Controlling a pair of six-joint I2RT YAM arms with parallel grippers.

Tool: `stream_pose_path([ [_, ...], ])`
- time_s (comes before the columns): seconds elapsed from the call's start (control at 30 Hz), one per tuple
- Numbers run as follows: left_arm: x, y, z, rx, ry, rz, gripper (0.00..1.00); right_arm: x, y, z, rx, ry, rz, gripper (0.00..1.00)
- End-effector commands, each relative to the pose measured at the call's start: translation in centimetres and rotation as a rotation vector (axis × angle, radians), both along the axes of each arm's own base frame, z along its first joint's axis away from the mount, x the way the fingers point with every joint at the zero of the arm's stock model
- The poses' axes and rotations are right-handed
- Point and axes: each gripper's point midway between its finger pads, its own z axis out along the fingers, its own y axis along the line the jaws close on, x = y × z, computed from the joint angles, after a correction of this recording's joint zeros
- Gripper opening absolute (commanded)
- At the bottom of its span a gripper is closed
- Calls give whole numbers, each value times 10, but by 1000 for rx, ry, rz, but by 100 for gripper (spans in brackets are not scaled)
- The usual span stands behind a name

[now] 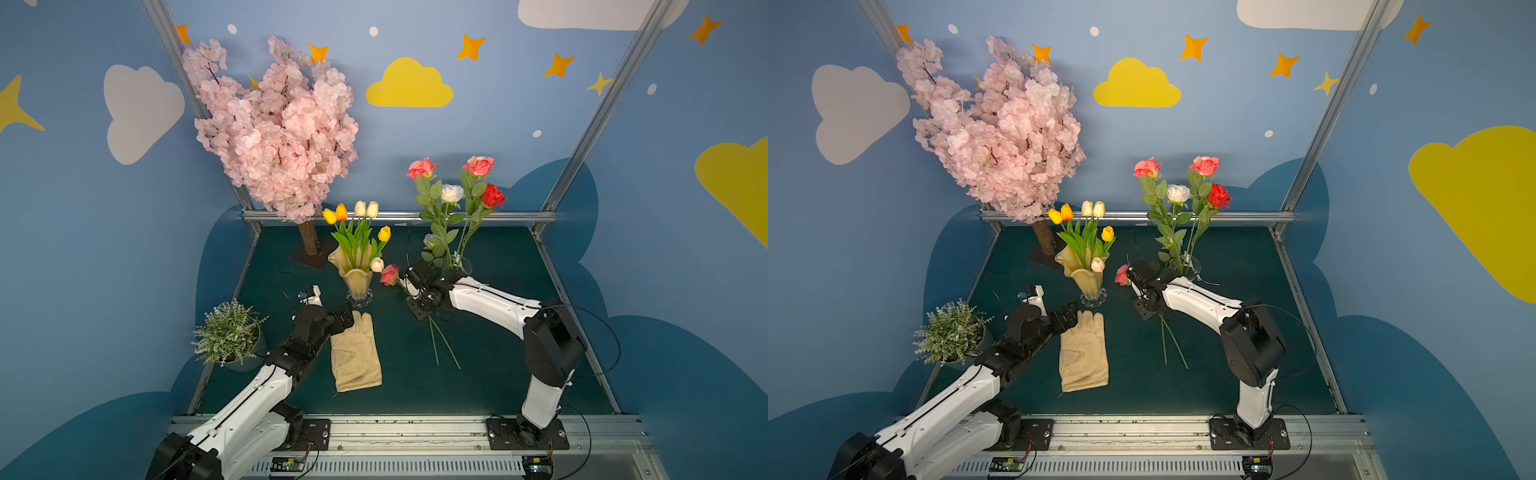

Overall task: Arrange the flowers in different vases according to their variety
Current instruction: Pick up the flower at the center of the board.

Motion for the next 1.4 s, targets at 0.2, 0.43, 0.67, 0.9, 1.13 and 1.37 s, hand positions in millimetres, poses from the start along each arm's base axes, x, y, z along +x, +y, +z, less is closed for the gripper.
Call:
stream_pose_path([
  [0.2, 1, 2, 11, -7, -29, 5, 100, 12, -22, -29, -279, 12, -7, 34],
  [0.43, 1, 2, 9, -6, -24, 5, 100, 24, -20, -45, -317, 28, -8, 34],
  [0.67, 1, 2, 9, -6, -23, 6, 100, 30, -18, -55, -311, 48, -10, 34],
  [0.9, 1, 2, 10, -8, -25, 5, 100, 27, -15, -56, -280, 61, -6, 17],
  [1.13, 0, 0, 13, -11, -32, -7, 100, 22, -7, -26, -198, 0, 8, 0],
  [1.37, -4, 3, 18, -21, -58, 3, 100, 12, 10, 50, 53, -136, 24, 0],
])
